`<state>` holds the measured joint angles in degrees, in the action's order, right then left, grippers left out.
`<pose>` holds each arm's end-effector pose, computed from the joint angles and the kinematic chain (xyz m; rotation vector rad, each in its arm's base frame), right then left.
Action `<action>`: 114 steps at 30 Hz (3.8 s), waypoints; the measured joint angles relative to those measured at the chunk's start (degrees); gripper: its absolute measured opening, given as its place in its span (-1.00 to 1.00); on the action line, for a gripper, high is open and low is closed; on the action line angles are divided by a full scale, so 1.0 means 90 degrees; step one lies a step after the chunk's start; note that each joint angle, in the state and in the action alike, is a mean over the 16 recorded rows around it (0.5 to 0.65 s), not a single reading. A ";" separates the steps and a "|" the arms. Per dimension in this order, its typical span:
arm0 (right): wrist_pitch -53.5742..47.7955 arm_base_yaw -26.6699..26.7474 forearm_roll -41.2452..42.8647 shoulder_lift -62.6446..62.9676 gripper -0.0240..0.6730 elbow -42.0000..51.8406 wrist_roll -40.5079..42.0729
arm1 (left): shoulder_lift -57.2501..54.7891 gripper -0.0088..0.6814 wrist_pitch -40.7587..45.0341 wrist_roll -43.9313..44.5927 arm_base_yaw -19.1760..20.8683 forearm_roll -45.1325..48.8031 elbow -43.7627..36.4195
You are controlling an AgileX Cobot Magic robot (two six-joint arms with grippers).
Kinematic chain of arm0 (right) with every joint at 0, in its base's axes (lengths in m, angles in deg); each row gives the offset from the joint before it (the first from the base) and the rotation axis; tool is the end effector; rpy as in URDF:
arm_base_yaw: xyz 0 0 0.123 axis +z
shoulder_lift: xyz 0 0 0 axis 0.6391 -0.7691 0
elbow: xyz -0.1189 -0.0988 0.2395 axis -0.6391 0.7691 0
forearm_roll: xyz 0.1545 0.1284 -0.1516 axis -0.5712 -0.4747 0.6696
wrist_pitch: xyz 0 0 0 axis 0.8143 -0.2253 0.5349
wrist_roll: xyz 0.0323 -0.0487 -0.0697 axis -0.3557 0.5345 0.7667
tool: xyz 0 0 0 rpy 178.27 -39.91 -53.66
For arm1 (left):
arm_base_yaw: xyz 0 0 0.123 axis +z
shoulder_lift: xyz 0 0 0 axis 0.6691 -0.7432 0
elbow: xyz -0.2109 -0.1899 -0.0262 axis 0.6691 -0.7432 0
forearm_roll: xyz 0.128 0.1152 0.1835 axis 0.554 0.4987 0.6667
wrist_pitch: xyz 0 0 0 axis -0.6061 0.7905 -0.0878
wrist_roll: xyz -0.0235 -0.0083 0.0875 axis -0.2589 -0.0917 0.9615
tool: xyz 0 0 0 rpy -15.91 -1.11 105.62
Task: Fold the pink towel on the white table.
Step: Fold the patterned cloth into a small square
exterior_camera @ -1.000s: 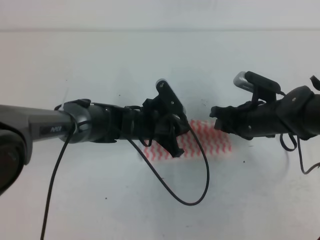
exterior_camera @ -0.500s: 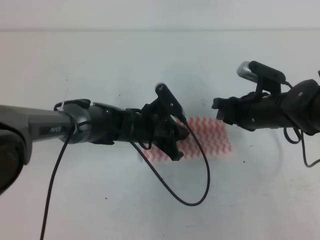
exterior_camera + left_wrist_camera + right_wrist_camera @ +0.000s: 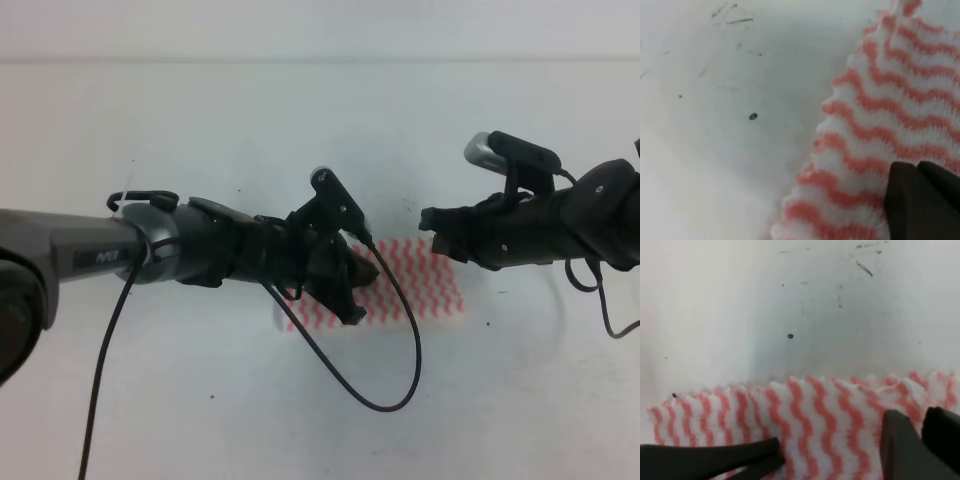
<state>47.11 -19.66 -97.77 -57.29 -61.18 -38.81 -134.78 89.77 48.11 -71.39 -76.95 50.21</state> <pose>0.3583 0.1511 0.1790 0.1368 2.4844 0.6489 0.3607 -0.2499 0.1303 1.3780 1.8718 -0.5188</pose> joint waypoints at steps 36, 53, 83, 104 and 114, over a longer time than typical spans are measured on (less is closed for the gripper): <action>-0.0327 0.0000 0.0349 -0.0347 -0.94 -0.0750 -0.0002 | 0.0659 -0.98 -0.0249 0.0255 -0.0001 0.0041 -0.0031; -0.0404 -0.0119 0.0450 -0.1064 -0.94 -0.1132 -0.0002 | 0.0814 -0.98 -0.0288 -0.0448 -0.0001 0.0339 -0.0349; -0.1059 -0.0180 0.0865 0.0552 -0.94 -0.0124 -0.0009 | 0.2018 -0.98 -0.0748 -0.3952 0.0012 0.2699 -0.1071; -0.1609 -0.0178 0.0746 0.0200 -0.94 0.0240 -0.0009 | 0.1741 -0.98 -0.1344 -0.3596 0.0012 0.2270 -0.1800; -0.1804 -0.0178 0.0700 -0.0065 -0.94 0.0240 0.0005 | 0.1734 -0.98 -0.1333 -0.3590 0.0013 0.2269 -0.1801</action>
<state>30.87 -21.27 -91.47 -57.88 -59.02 -38.76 -119.18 77.77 15.79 -71.28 -56.53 34.00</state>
